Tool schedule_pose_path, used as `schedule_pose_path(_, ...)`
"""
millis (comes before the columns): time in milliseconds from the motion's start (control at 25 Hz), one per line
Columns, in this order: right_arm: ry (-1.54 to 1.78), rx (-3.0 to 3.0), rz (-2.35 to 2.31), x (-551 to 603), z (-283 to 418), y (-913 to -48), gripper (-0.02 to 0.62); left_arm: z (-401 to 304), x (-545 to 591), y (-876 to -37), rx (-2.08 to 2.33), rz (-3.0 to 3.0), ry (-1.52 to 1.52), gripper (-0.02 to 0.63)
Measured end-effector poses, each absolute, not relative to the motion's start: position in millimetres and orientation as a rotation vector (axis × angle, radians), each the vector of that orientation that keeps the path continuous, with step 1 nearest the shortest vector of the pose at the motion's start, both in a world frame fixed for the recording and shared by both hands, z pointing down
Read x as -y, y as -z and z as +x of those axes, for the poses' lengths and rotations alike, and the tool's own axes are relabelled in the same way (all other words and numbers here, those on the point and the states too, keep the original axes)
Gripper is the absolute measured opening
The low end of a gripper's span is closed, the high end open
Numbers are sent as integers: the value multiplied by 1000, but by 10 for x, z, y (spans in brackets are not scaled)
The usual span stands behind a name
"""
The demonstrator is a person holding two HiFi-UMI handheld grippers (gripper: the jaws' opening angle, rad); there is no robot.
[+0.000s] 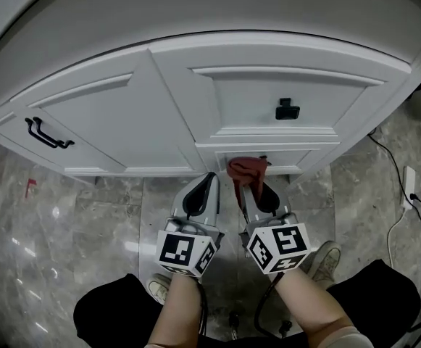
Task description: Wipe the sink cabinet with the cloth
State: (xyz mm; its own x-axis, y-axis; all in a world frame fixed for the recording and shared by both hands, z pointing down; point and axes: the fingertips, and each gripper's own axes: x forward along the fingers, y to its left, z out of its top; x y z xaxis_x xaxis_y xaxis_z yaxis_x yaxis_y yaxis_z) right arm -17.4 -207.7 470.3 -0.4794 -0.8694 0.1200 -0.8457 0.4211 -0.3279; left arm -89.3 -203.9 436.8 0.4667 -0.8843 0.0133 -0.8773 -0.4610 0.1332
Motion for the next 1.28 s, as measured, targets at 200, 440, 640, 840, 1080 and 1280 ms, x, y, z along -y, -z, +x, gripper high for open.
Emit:
schedule_pose_path(200, 592, -2645, -1498, 2126, -624, -4871, 82, -1190, 1953, -4355, 1621, 2567, 80, 0)
schedule_pose_path(440, 627, -2669, -1488, 2218, -889, -5012, 83, -1345, 1858, -4373, 1643, 2543, 75, 0)
schedule_pose_path(640, 676, -2603, -1571, 2352, -668, -5079, 83, -1315, 1845, -4414, 1626, 2553, 80, 0)
schedule_pose_path(840, 699, -2527, -1681, 2421, -316, -5142, 81, -1202, 1861, -4466, 1592, 2558, 84, 0)
schedule_pose_path(1080, 737, -2458, -1734, 2360, -103, -5107, 81, -999, 1909, -4513, 1544, 2574, 82, 0)
schedule_pose_path(1280, 688, -2492, -1746, 2284, 27, -4974, 81, -815, 1951, -4535, 1506, 2586, 86, 0)
